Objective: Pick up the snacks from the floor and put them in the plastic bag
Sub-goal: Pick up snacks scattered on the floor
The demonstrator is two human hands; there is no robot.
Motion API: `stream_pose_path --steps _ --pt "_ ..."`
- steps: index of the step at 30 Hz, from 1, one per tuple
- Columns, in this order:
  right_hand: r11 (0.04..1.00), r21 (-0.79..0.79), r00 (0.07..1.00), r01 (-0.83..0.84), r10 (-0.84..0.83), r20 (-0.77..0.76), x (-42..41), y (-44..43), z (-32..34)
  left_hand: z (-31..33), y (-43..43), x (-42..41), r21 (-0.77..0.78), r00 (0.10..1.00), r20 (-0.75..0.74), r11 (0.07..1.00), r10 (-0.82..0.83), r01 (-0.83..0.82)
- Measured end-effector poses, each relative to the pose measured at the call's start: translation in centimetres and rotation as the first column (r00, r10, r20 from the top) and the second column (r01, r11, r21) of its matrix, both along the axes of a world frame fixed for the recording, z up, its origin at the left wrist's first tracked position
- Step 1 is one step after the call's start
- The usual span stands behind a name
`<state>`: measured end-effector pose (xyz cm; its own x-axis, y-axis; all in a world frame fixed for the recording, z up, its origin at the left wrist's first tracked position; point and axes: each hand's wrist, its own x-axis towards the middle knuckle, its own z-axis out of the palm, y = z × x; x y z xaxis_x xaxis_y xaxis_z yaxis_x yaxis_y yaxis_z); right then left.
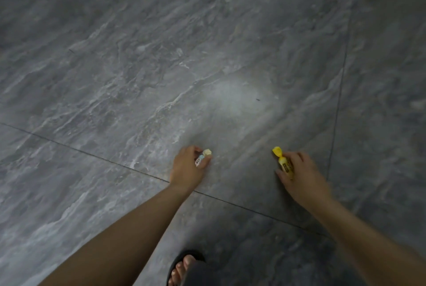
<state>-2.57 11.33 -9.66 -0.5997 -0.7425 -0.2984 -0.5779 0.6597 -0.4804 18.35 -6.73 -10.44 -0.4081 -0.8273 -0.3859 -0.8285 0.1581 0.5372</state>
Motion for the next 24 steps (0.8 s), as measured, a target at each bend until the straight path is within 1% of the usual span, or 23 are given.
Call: stream_pose_path --steps 2,4,6,9,13,16,18,20,21,24 --pt "1.000 -0.025 1.000 -0.019 0.019 0.002 0.5 -0.4 -0.1 0.1 0.8 -0.2 0.018 0.990 0.009 0.990 -0.141 0.140" --pt "0.997 -0.065 0.998 -0.051 0.053 0.021 1.1 -1.0 -0.2 0.3 1.5 0.5 -0.026 0.954 0.056 0.955 -0.294 0.295" --pt "0.992 -0.075 0.993 -0.106 0.108 0.035 1.9 -1.4 -0.4 0.3 2.1 1.4 -0.065 0.933 0.081 0.932 -0.350 0.356" --pt "0.982 -0.085 0.985 -0.166 0.169 0.028 2.7 -1.4 -0.6 0.4 2.2 2.0 -0.087 0.945 0.074 0.942 -0.318 0.324" --pt "0.987 -0.083 0.990 -0.135 0.137 0.018 2.0 -0.9 -0.7 0.5 1.9 1.7 -0.117 0.968 0.065 0.962 -0.242 0.248" --pt "0.988 -0.080 0.990 -0.134 0.137 0.026 0.9 -0.9 -1.0 0.8 1.6 1.3 -0.080 0.975 0.069 0.973 -0.211 0.216" --pt "0.988 -0.055 0.988 -0.145 0.148 0.053 0.3 -1.1 -0.3 2.1 1.4 1.1 -0.036 0.972 0.092 0.975 -0.215 0.219" --pt "0.991 -0.004 0.987 -0.132 0.132 0.091 0.0 -1.0 2.4 5.4 1.6 1.0 0.023 0.970 0.125 0.978 -0.210 0.209" --pt "0.994 -0.007 0.988 -0.109 0.109 0.106 0.0 -0.8 4.4 7.8 1.8 0.9 0.051 0.970 0.137 0.979 -0.203 0.198" --pt "0.998 -0.041 0.990 -0.050 0.055 0.133 0.2 0.0 13.3 16.9 2.5 -0.2 0.092 0.970 0.139 0.978 -0.201 0.189"
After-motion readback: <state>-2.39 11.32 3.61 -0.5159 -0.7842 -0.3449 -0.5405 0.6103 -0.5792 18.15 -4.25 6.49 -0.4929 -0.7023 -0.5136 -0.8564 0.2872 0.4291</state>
